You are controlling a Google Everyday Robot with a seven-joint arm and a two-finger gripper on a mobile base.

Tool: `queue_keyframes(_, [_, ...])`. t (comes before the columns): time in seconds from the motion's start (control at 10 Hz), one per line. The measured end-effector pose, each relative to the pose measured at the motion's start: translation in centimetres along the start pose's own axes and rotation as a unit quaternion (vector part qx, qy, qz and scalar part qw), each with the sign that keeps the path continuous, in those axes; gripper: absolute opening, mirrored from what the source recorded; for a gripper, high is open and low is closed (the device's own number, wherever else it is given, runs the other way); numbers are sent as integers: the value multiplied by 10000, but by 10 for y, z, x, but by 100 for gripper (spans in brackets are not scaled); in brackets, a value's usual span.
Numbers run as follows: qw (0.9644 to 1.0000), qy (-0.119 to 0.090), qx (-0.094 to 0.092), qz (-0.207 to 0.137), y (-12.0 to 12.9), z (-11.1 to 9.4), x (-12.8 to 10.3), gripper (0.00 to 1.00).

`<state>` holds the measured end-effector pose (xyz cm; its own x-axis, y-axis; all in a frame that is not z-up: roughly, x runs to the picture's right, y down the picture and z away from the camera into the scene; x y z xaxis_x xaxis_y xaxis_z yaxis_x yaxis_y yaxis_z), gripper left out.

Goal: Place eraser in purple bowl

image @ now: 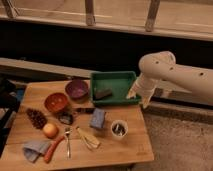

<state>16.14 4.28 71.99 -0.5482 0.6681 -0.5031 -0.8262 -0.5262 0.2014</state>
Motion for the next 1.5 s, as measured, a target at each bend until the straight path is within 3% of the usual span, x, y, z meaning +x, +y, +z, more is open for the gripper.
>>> queue_keyframes(0.2, [9983,-232,-455,-265,56,-16,1,65])
queue_keyframes(0.4, [9926,-501,-964,-537,104,-37,7,65])
queue_keyframes(0.5, [9909,-564,-1064,-608,115,-41,9,65])
queue_keyframes(0.9, [9904,-579,-1115,-580,117,-39,8,65])
queue_keyframes(1.1, [9875,-620,-1339,-549,129,-28,2,65])
queue_keyframes(1.3, [9834,-695,-1536,-667,169,-9,0,65])
queue_keyframes(1.5, [9819,-708,-1583,-768,195,16,-1,65])
